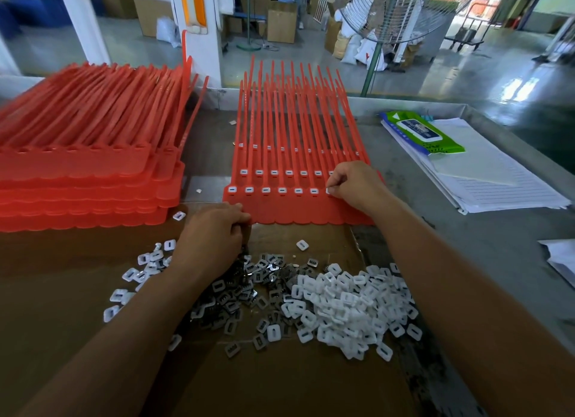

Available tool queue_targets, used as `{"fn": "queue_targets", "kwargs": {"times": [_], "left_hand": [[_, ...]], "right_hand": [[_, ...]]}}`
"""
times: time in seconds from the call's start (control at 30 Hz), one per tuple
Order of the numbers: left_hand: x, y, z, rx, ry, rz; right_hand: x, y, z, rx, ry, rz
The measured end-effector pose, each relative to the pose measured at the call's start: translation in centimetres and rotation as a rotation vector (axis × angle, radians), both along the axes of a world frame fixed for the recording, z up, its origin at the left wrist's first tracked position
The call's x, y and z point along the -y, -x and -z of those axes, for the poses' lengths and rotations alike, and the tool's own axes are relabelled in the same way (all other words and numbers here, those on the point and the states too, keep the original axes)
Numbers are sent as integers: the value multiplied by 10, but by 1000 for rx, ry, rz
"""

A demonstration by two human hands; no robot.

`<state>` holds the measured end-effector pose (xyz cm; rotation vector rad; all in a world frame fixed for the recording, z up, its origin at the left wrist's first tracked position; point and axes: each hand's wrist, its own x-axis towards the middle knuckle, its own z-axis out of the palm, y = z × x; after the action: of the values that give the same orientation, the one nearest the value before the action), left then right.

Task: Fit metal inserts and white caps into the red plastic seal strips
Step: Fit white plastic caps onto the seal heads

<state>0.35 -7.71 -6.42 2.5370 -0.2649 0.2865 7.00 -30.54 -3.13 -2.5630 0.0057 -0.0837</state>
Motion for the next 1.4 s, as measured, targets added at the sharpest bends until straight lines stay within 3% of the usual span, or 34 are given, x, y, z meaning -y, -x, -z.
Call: {"fn": "queue_targets", "kwargs": {"times": [0.33, 0.57, 0.87, 1.13, 1.4], "left_hand": [[-1, -1, 1, -10, 4, 3], [-1, 0, 2, 0, 9, 1], [0, -1, 2, -1, -2, 5], [-2, -1, 2, -9, -3, 7], [-1, -1, 2, -10, -8, 0]], "right_hand": [[-3, -4, -2, -59, -112, 123], [-7, -10, -6, -125, -87, 148], [-2, -6, 0, -47, -112, 146], [10, 18, -3, -22, -183, -12], [26, 74, -22, -67, -102, -221]]}}
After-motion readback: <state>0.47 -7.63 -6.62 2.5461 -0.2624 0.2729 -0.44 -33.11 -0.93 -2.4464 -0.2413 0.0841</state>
